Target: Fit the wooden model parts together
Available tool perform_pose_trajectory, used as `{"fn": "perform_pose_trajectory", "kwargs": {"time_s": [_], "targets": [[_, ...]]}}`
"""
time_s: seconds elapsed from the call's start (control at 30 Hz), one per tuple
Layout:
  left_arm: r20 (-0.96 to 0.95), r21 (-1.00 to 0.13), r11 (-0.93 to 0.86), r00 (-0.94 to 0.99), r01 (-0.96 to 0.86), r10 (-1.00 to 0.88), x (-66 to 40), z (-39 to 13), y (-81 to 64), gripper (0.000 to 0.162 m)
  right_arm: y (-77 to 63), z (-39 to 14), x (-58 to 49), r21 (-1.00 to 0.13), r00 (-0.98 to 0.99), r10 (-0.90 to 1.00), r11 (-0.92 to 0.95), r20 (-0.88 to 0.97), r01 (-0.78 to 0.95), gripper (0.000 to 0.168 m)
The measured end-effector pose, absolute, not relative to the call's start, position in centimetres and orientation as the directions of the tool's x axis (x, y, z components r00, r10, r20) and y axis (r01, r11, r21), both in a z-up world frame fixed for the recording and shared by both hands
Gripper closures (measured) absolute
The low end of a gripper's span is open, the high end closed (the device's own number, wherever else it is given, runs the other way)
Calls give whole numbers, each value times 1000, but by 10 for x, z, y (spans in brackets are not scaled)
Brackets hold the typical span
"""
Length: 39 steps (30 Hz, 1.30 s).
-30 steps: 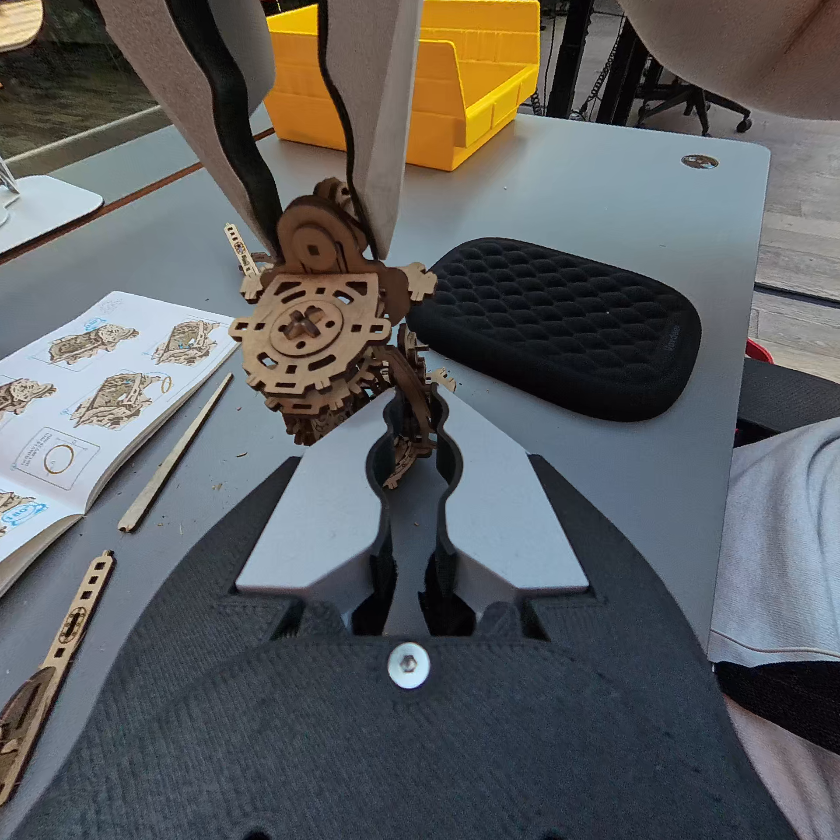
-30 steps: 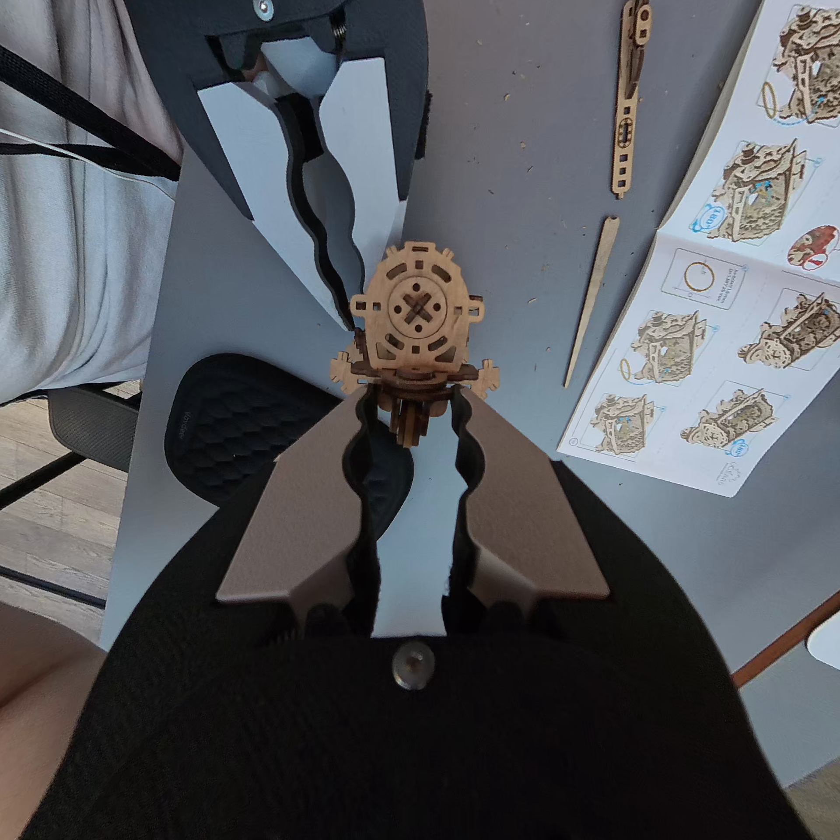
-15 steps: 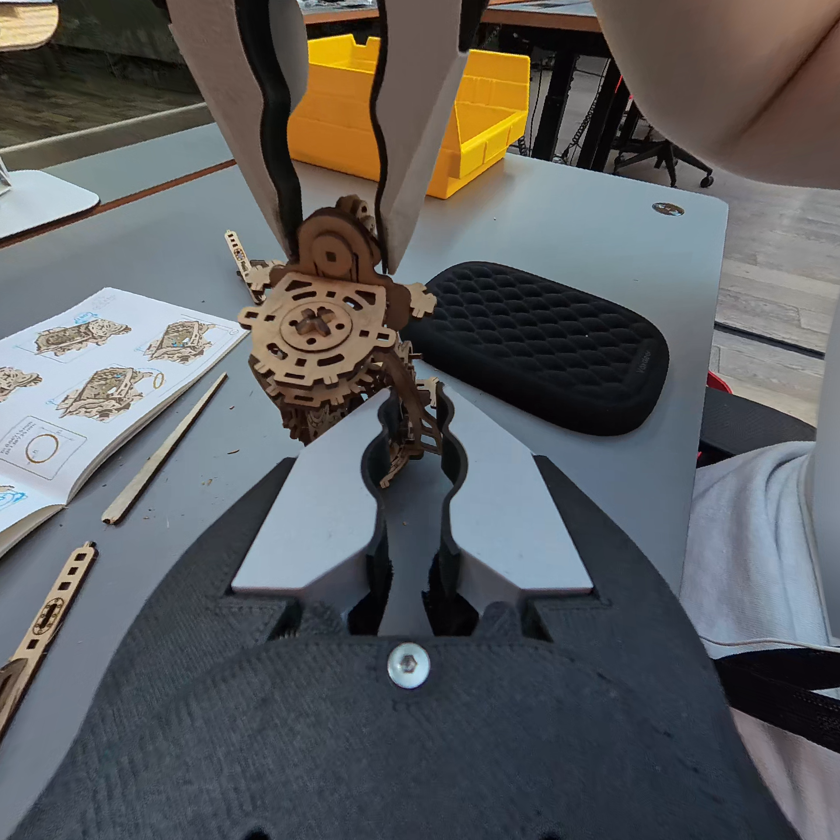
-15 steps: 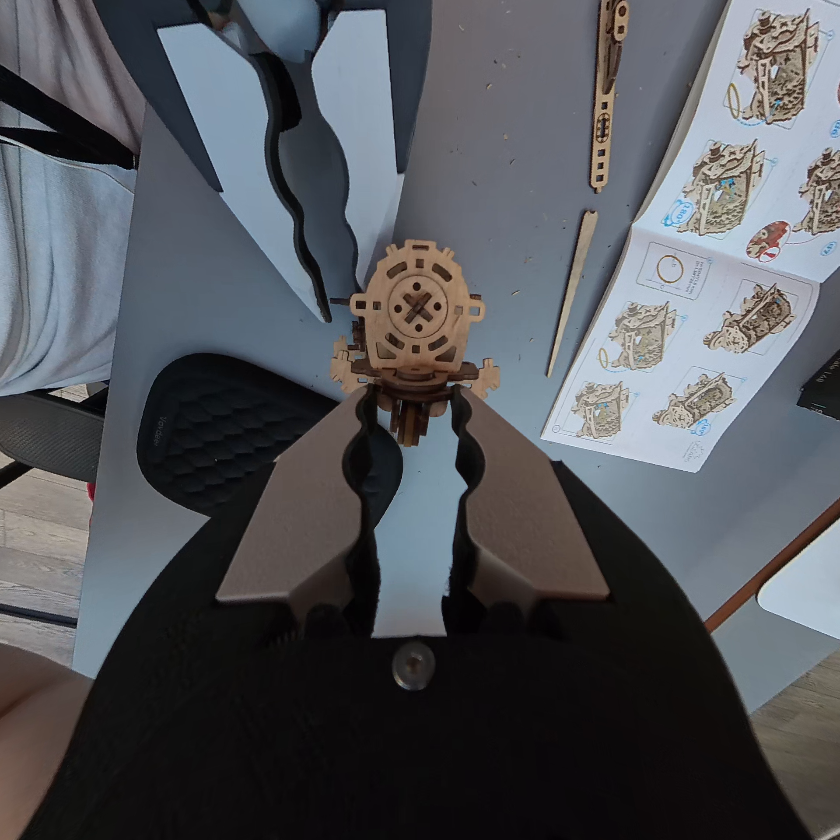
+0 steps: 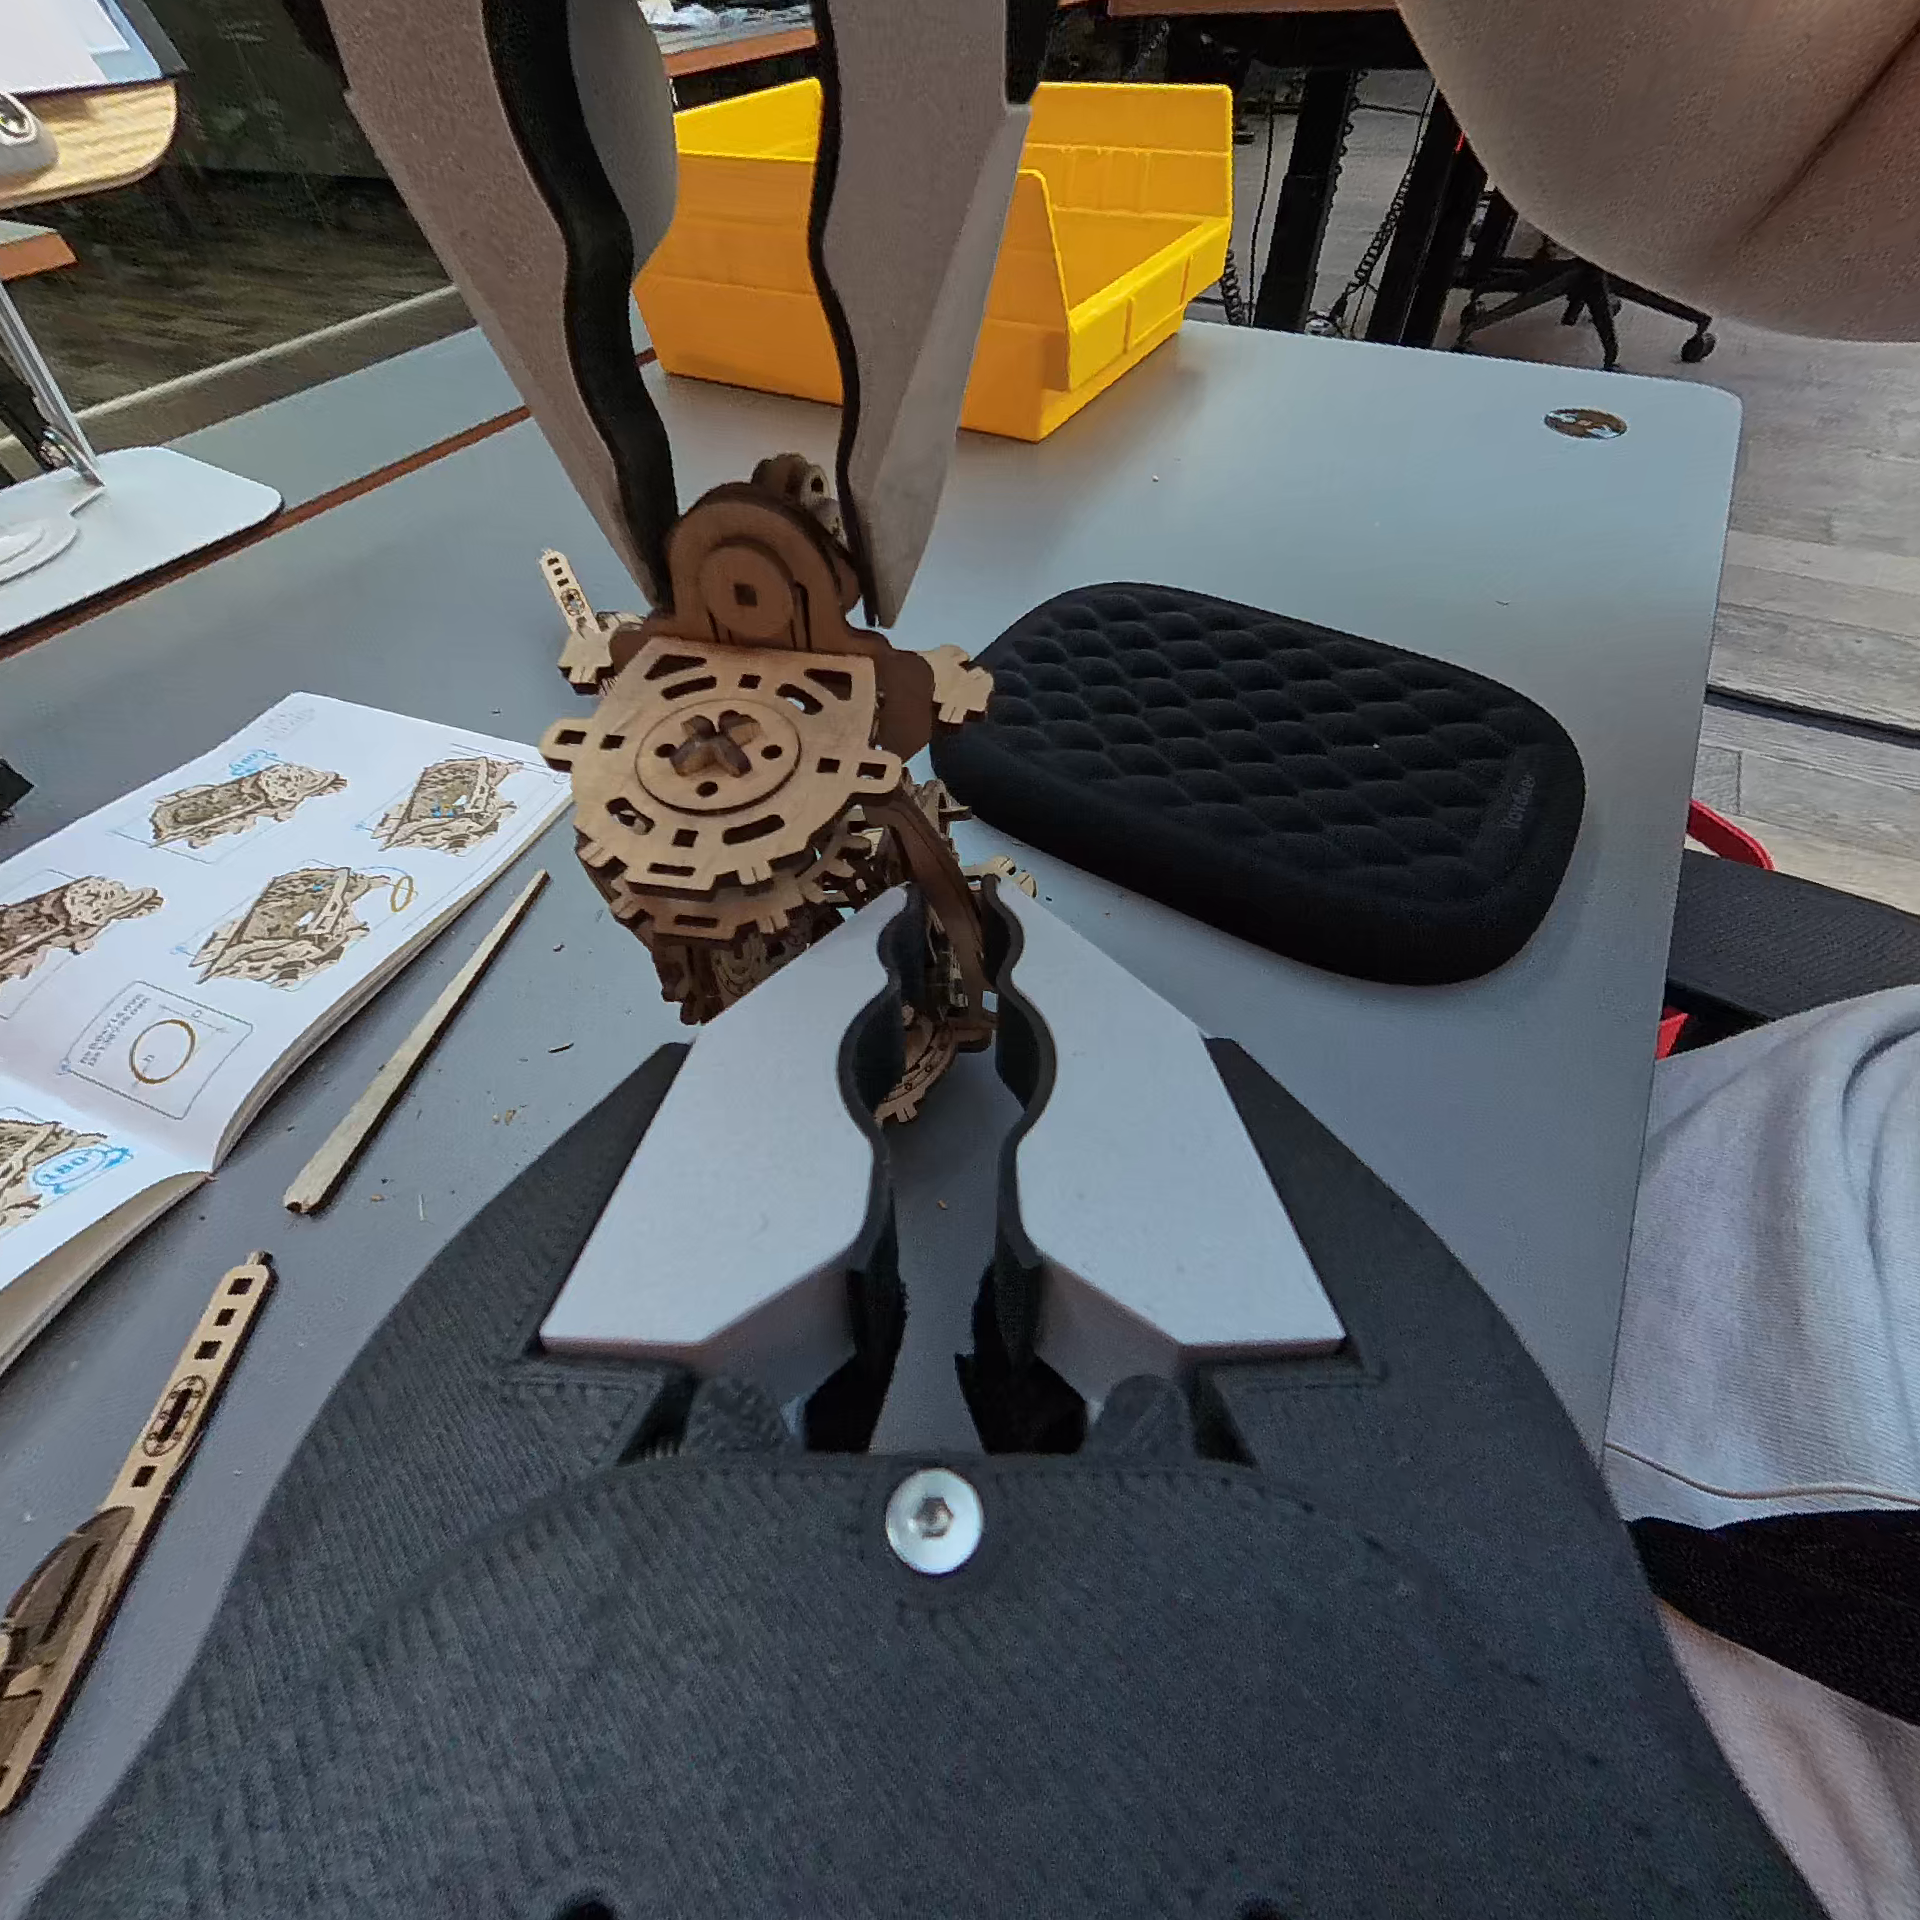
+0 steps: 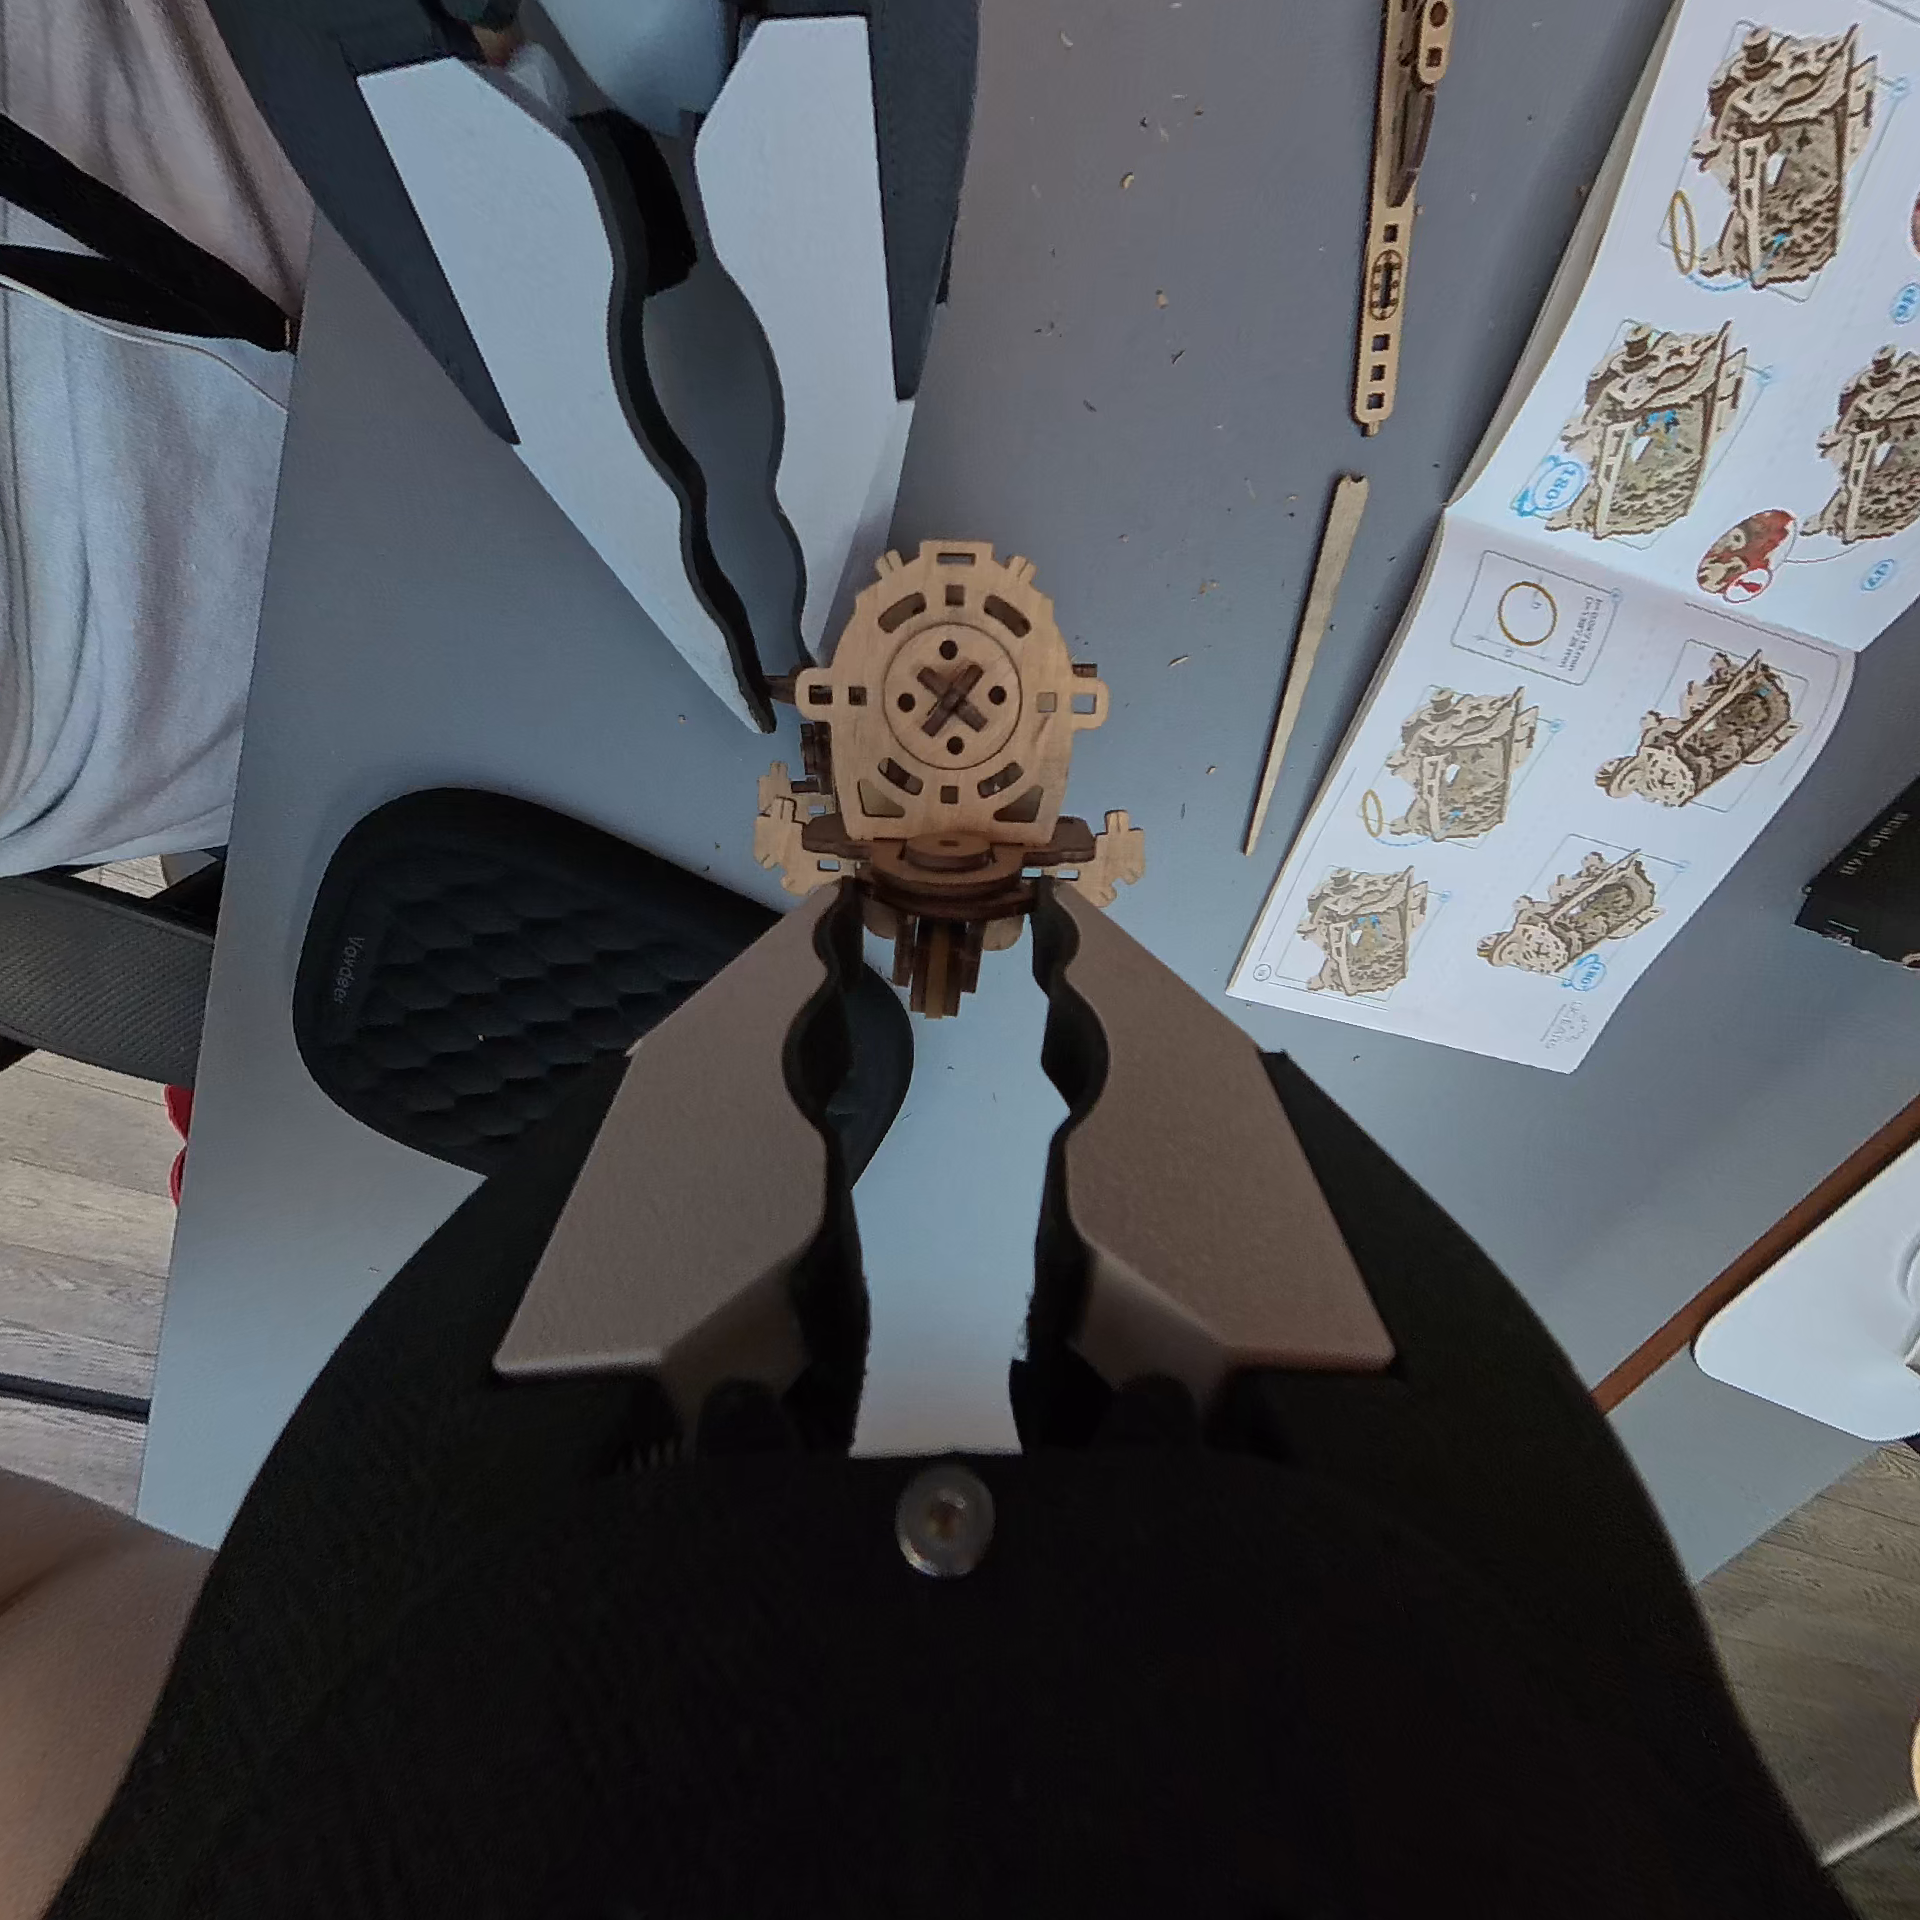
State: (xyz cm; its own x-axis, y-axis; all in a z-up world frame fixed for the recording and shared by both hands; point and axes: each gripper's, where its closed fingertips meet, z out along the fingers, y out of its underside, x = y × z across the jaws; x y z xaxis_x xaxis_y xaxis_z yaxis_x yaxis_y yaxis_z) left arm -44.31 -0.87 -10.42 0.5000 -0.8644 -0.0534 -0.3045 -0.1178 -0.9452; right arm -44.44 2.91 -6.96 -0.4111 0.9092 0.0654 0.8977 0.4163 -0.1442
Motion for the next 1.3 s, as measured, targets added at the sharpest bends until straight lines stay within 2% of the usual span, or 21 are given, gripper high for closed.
{"fn": "perform_pose_trajectory", "kwargs": {"time_s": [0.57,0.7,1.0,1.3], "targets": [[-80,-938,-104,499,-330,-863,-444,-107,-10,154,31,-72,-442,-90,-425,901,432,91,897,136],[-84,-936,-103,498,-335,-863,-444,-107,-10,152,30,-70,-444,-109,-428,899,436,91,893,136],[-45,-946,-125,503,-299,-863,-446,-104,-8,143,26,-60,-449,-220,-423,904,426,64,878,136],[-25,-941,-153,512,-303,-859,-447,-107,-6,143,32,-57,-450,-354,-364,931,350,29,867,136]]}}
